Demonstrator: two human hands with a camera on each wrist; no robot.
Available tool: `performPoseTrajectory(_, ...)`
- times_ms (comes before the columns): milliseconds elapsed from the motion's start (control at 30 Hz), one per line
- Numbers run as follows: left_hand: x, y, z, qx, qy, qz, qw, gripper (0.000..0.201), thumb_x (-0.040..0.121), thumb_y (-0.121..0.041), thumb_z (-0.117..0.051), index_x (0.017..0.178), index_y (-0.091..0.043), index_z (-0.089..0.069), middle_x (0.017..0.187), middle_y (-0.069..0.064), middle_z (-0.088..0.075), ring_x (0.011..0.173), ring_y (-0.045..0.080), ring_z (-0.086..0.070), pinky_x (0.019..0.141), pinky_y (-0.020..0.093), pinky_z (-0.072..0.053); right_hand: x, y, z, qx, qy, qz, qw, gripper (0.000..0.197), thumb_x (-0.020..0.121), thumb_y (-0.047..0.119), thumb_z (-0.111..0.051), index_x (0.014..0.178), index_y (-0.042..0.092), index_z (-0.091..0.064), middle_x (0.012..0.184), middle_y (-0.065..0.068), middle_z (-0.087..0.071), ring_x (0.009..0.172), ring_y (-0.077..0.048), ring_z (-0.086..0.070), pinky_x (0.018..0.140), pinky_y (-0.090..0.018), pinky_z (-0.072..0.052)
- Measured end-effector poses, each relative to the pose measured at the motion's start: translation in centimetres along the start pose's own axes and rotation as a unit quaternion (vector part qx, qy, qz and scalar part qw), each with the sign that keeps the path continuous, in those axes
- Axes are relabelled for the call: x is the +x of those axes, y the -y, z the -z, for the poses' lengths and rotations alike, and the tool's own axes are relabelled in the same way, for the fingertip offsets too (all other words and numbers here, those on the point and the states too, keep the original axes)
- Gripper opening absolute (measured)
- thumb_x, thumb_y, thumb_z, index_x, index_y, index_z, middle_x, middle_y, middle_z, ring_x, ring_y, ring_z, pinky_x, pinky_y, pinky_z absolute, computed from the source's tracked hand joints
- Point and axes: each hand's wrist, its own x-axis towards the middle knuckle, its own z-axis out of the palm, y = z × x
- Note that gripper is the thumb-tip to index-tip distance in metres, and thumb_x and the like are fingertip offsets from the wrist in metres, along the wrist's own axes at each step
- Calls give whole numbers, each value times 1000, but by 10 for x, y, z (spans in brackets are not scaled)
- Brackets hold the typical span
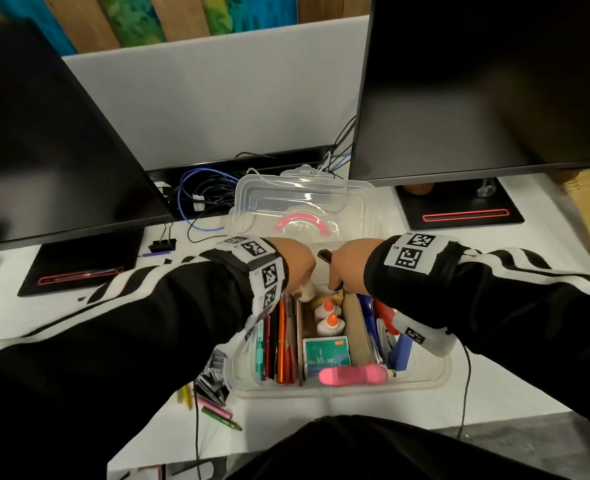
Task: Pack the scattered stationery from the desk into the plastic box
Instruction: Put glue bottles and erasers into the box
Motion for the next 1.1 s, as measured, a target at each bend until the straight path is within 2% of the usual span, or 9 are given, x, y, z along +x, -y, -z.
performPoseTrajectory(33, -1, 4, 1, -6, -22, 2, 1000, 32, 96, -20, -48, 121, -4, -57, 121, 9, -57, 103, 21, -52, 83, 25, -36, 6, 0, -3, -21, 9, -4, 1000, 37, 95, 19, -51, 129, 4, -53, 114, -8, -62, 95, -18, -61, 68, -9, -46)
performPoseTrajectory(133, -4, 7, 0, -18, -48, 18, 999, 31, 98, -20, -42, 122, -5, -56, 103, 6, -53, 89, 16, -45, 66, 20, -31, 4, 4, -4, -69, -2, -14, 998, 42, 97, 26, -47, 132, 3, -49, 129, -10, -55, 119, -25, -52, 98, -28, -39)
performPoseTrajectory(300, -2, 1, -4, -51, -74, 18, 996, 30, 99, -16, -39, 121, -4, -56, 106, 9, -58, 88, 16, -46, 72, 22, -32, -4, 3, 1, -46, -13, -25, 999, 43, 96, 30, -48, 130, 4, -49, 129, -11, -55, 108, -23, -53, 103, -32, -36)
performPoseTrajectory(400, -1, -7, -5, -66, -73, 1, 995, 33, 99, -17, -41, 127, -5, -51, 124, 10, -55, 112, 22, -51, 85, 24, -35, -7, 2, 2, -16, -9, -23, 1000, 41, 95, 28, -50, 128, 3, -51, 124, -10, -57, 91, -18, -43, 102, -31, -37)
performPoseTrajectory(533, 7, -10, -5, -87, -69, -6, 994, 33, 98, -15, -42, 128, -5, -52, 129, 12, -54, 117, 25, -50, 85, 23, -35, -12, -8, 1, -14, -29, 14, 999, 32, 90, 19, -56, 122, 13, -60, 88, 3, -56, 68, -10, -47, 65, -25, -46)
performPoseTrajectory(700, 15, -10, -11, -112, -54, 5, 992, 39, 97, -11, -44, 136, -12, -47, 138, 9, -47, 126, 23, -44, 101, 27, -33, -5, -5, 2, 22, -4, -21, 1000, 41, 97, 20, -48, 133, 1, -46, 122, -13, -52, 94, -18, -36, 106, -32, -32)
performPoseTrajectory(800, 15, -7, -16, -92, -42, 6, 995, 51, 91, -12, -55, 139, -18, -41, 138, 5, -47, 126, 20, -45, 102, 28, -35, -4, -6, 3, 24, -8, -12, 1000, 42, 97, 21, -48, 134, 2, -45, 126, -15, -51, 96, -22, -40, 107, -33, -31)
performPoseTrajectory(933, 12, -7, -15, -69, -41, 4, 997, 51, 91, -13, -54, 140, -18, -42, 137, 4, -49, 125, 20, -46, 100, 27, -37, 3, -10, -1, 6, 3, 5, 1000, 43, 96, 18, -47, 137, 4, -44, 136, -13, -48, 124, -28, -45, 109, -34, -30)
performPoseTrajectory(1100, 8, -6, -12, -77, -35, -8, 996, 51, 94, -5, -45, 143, -16, -37, 141, 4, -46, 128, 20, -44, 104, 28, -35, 12, -17, -10, 42, -6, 3, 999, 37, 96, 15, -47, 129, -1, -51, 132, -14, -51, 122, -28, -47, 96, -29, -34)
